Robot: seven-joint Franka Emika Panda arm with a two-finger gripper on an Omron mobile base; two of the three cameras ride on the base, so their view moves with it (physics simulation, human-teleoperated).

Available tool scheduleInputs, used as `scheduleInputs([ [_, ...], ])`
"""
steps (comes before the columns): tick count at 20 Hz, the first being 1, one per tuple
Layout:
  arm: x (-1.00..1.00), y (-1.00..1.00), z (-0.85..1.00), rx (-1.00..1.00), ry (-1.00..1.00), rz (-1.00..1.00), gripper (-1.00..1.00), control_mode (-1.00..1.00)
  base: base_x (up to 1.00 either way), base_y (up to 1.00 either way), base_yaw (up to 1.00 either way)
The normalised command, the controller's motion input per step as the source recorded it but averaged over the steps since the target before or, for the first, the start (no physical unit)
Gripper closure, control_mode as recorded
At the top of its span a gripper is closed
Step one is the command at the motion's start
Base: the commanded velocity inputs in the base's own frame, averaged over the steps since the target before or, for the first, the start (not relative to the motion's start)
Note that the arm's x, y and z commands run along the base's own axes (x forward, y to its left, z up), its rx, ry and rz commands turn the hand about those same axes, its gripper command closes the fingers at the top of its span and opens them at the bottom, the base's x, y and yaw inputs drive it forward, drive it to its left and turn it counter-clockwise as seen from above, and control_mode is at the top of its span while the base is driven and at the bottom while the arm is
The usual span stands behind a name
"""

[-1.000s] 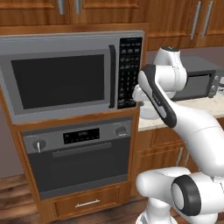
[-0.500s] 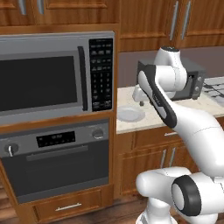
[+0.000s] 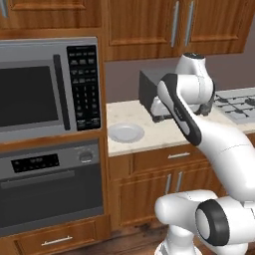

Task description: Take the baked cake out of the oven and place it on the plate for cooling. Then close the oven door.

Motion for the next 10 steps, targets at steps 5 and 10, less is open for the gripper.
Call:
scheduleInputs([
  [5, 0.00, 0.00, 0.00, 0.00, 0.00, 0.00, -1.00, 1.00, 0.33, -0.35, 0.00],
  [10, 0.00, 0.00, 0.00, 0.00, 0.00, 0.00, -1.00, 1.00, 0.35, -0.22, 0.06],
])
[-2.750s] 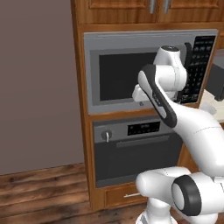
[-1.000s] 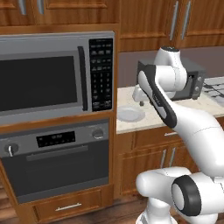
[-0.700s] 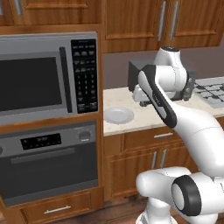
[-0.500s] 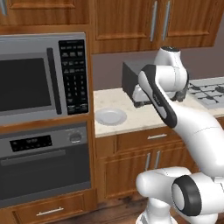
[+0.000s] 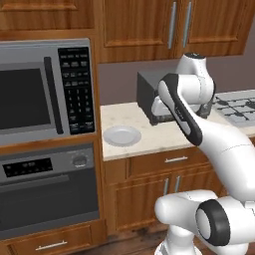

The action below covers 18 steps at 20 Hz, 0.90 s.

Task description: Take the baked cake out of the oven and place it on the plate for cooling. Then close the oven door.

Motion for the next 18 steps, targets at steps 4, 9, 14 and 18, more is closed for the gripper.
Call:
scheduleInputs([
  [4, 0.00, 0.00, 0.00, 0.00, 0.00, 0.00, -1.00, 1.00, 0.46, -0.21, 0.06],
  [9, 0.00, 0.00, 0.00, 0.00, 0.00, 0.00, -1.00, 1.00, 0.53, -0.21, 0.06],
  [14, 0.00, 0.00, 0.00, 0.00, 0.00, 0.00, -1.00, 1.00, 0.47, -0.22, 0.04],
  [18, 0.00, 0.00, 0.00, 0.00, 0.00, 0.00, -1.00, 1.00, 0.38, -0.19, 0.05],
])
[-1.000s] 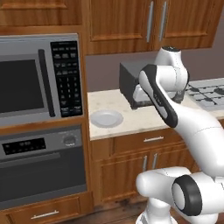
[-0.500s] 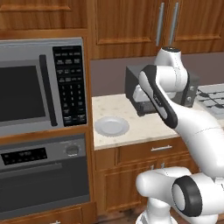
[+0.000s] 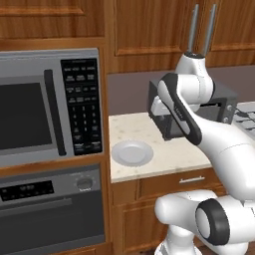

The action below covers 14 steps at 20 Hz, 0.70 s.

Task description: Take the baked cake out of the oven and place it on the plate for cooling. Then close the oven door.

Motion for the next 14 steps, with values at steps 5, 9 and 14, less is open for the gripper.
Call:
scheduleInputs([
  [5, 0.00, 0.00, 0.00, 0.00, 0.00, 0.00, -1.00, 1.00, 0.14, -0.09, 0.04],
  [9, 0.00, 0.00, 0.00, 0.00, 0.00, 0.00, -1.00, 1.00, 0.00, 0.00, 0.00],
  [14, 0.00, 0.00, 0.00, 0.00, 0.00, 0.00, -1.00, 1.00, 0.00, 0.00, 0.00],
])
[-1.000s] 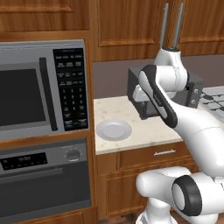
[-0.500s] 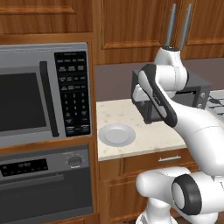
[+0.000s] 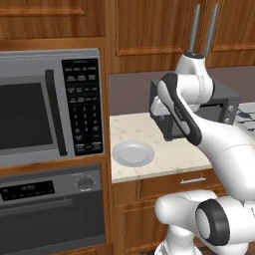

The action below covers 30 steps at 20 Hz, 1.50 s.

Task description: Take the baked cake out of the oven and place it on the plate for cooling. Then close the oven door.

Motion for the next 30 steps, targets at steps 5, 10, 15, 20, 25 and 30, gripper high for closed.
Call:
scheduleInputs([
  [5, 0.00, 0.00, 0.00, 0.00, 0.00, 0.00, -1.00, -1.00, 0.00, 0.00, 0.00],
  [10, 0.00, 0.00, 0.00, 0.00, 0.00, 0.00, -1.00, -1.00, 0.00, 0.00, 0.00],
  [15, 0.00, 0.00, 0.00, 0.00, 0.00, 0.00, -1.00, -1.00, 0.00, 0.00, 0.00],
  [20, 0.00, 0.00, 0.00, 0.00, 0.00, 0.00, -1.00, -1.00, 0.00, 0.00, 0.00],
  [25, -0.04, 0.00, 0.00, 0.00, 0.00, 0.01, -1.00, -1.00, 0.00, 0.00, 0.00],
  [30, -0.32, 0.01, -0.01, -0.01, -0.06, 0.13, -1.00, -1.00, 0.00, 0.00, 0.00],
])
